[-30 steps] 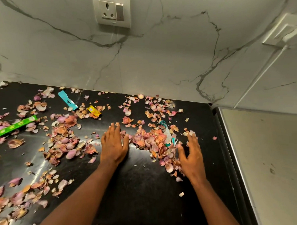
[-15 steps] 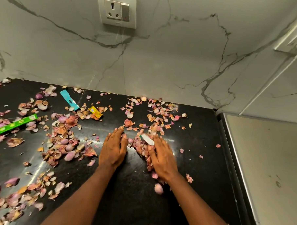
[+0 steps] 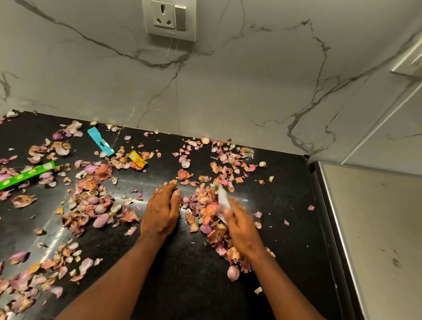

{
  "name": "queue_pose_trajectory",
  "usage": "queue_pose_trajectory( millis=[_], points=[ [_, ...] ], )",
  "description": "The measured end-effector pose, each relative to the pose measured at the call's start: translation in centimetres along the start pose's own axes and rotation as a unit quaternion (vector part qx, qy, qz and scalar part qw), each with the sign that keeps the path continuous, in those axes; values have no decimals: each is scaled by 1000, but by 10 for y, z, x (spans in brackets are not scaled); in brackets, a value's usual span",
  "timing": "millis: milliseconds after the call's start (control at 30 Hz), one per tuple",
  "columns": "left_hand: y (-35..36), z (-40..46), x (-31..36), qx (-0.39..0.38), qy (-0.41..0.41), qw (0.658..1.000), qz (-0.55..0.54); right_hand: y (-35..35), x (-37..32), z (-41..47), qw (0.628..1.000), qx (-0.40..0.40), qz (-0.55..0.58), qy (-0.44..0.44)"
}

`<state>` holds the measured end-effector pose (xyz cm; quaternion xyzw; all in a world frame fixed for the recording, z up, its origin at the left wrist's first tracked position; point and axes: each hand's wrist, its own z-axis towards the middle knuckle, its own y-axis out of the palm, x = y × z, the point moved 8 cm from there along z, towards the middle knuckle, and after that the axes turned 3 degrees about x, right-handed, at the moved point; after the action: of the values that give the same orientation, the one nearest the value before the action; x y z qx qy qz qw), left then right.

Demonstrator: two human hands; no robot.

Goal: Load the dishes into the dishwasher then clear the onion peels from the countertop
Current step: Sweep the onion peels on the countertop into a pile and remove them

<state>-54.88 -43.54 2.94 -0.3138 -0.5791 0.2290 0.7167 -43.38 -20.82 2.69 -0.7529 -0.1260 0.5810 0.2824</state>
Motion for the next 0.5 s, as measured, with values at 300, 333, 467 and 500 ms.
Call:
queue_pose_trajectory(
  millis=[300,333,467,500],
  points=[
    [-1,-2,-2,1,-13,1000,-15,-84,21,-10,970,205,-127,11],
    [-1,-2,-2,2,-13,1000,-15,-88,38,-6,964,178,-182,70],
    [-2,-3,-2,8,-12,1000,-17,-50,58,-16,946,44,-304,104],
    [-1,-3,-2,8,-11,1000,-16,-35,46,-23,957,15,-284,63]
  ],
)
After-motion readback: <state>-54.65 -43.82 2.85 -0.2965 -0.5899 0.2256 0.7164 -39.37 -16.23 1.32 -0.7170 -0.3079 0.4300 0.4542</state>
